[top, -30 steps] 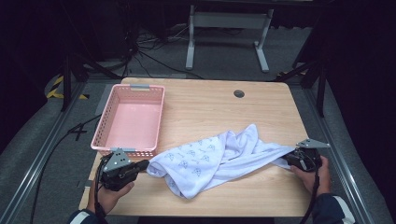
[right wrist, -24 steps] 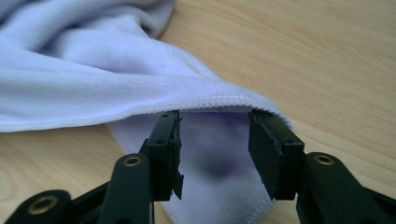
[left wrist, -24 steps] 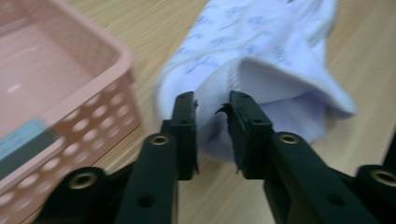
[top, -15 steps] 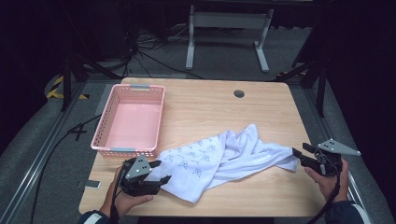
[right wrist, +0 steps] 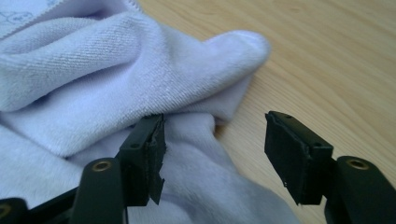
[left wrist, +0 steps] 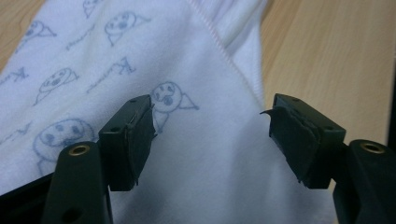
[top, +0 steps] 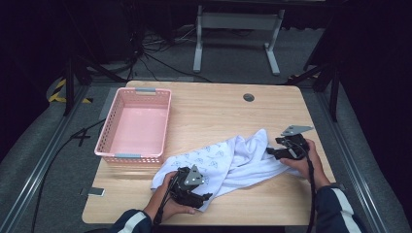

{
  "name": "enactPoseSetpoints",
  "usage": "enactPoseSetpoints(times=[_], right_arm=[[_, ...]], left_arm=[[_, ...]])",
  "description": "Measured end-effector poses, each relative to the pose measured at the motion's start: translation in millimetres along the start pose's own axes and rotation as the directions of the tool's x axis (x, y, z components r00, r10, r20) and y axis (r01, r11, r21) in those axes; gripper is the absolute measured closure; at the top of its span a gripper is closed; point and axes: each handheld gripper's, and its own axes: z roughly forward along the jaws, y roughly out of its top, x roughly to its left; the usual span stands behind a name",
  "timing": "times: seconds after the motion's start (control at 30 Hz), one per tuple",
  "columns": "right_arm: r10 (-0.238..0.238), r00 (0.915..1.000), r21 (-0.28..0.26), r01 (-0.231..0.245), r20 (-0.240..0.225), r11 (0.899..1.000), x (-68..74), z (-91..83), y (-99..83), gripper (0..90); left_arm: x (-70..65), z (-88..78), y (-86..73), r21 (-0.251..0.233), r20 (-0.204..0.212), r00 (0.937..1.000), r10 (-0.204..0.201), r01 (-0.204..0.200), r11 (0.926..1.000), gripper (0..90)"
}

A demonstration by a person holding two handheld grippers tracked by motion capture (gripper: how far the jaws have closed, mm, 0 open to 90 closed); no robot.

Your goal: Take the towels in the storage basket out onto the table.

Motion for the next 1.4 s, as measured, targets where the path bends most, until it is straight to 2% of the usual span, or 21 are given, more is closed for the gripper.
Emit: enactPoseSetpoints(times=[0.13, 0.27, 0.37, 0.4, 0.43, 0.47, 0.5, 0.53, 0.6, 0.63, 0.67, 0.7, 0.77, 0.9, 0.97, 1.0, 1.07, 1.2, 1.33, 1.37, 1.4], right_arm=[[0.027, 0.9993, 0.015, -0.026, -0.026, 1.0, -4.2, 12.2, 6.4, 33.5], [0.05, 0.9966, 0.043, -0.048, -0.065, 0.998, -5.0, 18.6, 5.6, 36.5], [0.082, 0.9851, 0.045, -0.076, -0.151, 0.996, -9.5, 20.7, 2.8, 53.2], [0.088, 0.9798, 0.044, -0.081, -0.18, 0.996, -10.5, 21.0, 2.4, 63.9], [0.068, 0.9794, 0.044, -0.06, -0.19, 0.997, -10.0, 20.1, 3.1, 68.4], [0.046, 0.9837, 0.043, -0.039, -0.174, 0.998, -8.5, 19.1, 4.6, 75.0], [0.027, 0.9883, 0.041, -0.021, -0.15, 0.999, -7.0, 17.7, 6.5, 79.8], [0.027, 0.9883, 0.041, -0.021, -0.15, 0.999, -7.0, 17.7, 6.5, 79.8], [-0.003, 0.9975, 0.029, 0.005, -0.071, 1.0, -5.5, 15.5, 9.8, 82.0], [-0.003, 0.9989, 0.03, 0.005, -0.046, 1.0, -6.4, 14.7, 11.0, 82.3], [-0.004, 0.9999, 0.022, 0.004, -0.014, 1.0, -8.2, 13.3, 12.8, 82.5], [-0.003, 0.9994, 0.002, 0.003, 0.033, 1.0, -11.0, 9.8, 15.1, 82.6], [0.014, 0.9966, -0.046, -0.011, 0.081, 0.999, -16.1, 2.9, 19.5, 82.9], [0.011, 0.9919, -0.151, 0.008, 0.126, 0.989, -18.2, -16.4, 33.2, 83.1], [-0.001, 0.9921, -0.214, 0.028, 0.126, 0.977, -13.6, -31.5, 40.7, 83.1], [-0.017, 0.9903, -0.226, 0.048, 0.138, 0.973, -10.5, -36.5, 42.6, 83.1], [-0.054, 0.9946, -0.288, 0.078, 0.088, 0.954, -1.0, -52.4, 43.8, 83.1], [-0.14, 0.9902, -0.304, 0.135, 0.004, 0.943, 18.6, -74.5, 30.2, 82.9], [-0.193, 0.9792, -0.277, 0.169, -0.061, 0.946, 35.6, -79.8, 1.9, 82.7], [-0.214, 0.9729, -0.242, 0.188, -0.088, 0.952, 41.6, -79.2, -8.7, 82.7], [-0.237, 0.9675, -0.223, 0.213, -0.087, 0.951, 45.8, -77.9, -16.7, 82.6]], left_arm=[[2.7, 5.4, -4.3, 0.049, -0.01, 0.9999, 0.007, -0.006, 0.9988, 35.5], [5.6, 4.5, -5.2, 0.043, -0.011, 0.9997, -0.021, 0.021, 0.9988, 42.4], [10.4, 0.9, -6.3, 0.043, -0.022, 0.9996, -0.016, 0.017, 0.9989, 57.4], [11.8, -0.6, -6.6, 0.051, -0.018, 0.9997, -0.018, 0.019, 0.9985, 64.9], [12.4, -2.7, -7.2, 0.047, -0.024, 0.9995, -0.021, 0.022, 0.9986, 72.2], [14.6, -4.9, -7.5, 0.042, -0.022, 0.9997, -0.005, 0.005, 0.9991, 78.1], [15.6, -8.1, -7.4, 0.041, -0.033, 0.9993, -0.017, 0.019, 0.999, 80.3], [15.6, -8.1, -7.4, 0.041, -0.033, 0.9993, -0.017, 0.019, 0.999, 81.1], [19.0, -17.0, -6.5, 0.0, -0.036, 0.9989, -0.029, 0.029, 0.9996, 82.2], [20.6, -23.1, -5.0, -0.009, -0.048, 0.9985, -0.029, 0.028, 0.9996, 82.5], [23.0, -29.5, -3.3, -0.05, -0.054, 0.9977, -0.042, 0.039, 0.998, 82.6], [25.9, -35.3, -2.1, -0.073, -0.055, 0.9971, -0.051, 0.047, 0.9962, 82.5], [29.1, -44.7, -0.2, -0.102, -0.079, 0.9953, -0.056, 0.048, 0.9936, 82.5], [34.5, -62.4, 0.8, -0.147, -0.116, 0.9913, -0.062, 0.044, 0.9881, 82.6], [35.3, -70.5, -1.0, -0.171, -0.122, 0.9902, -0.069, 0.047, 0.9841, 82.0], [35.9, -76.1, -2.8, -0.161, -0.124, 0.9909, -0.051, 0.031, 0.9865, 81.9], [34.2, -80.4, -8.2, -0.151, -0.132, 0.99, -0.049, 0.029, 0.9881, 81.8], [28.0, -81.3, -24.2, -0.11, -0.109, 0.9927, -0.051, 0.039, 0.9931, 80.4], [26.0, -81.2, -40.2, -0.041, -0.106, 0.9933, -0.044, 0.04, 0.9983, 80.4], [26.9, -81.8, -44.1, -0.021, -0.111, 0.9932, -0.036, 0.034, 0.9992, 81.3], [27.3, -82.7, -48.2, -0.01, -0.112, 0.9931, -0.037, 0.036, 0.9993, 82.3]])
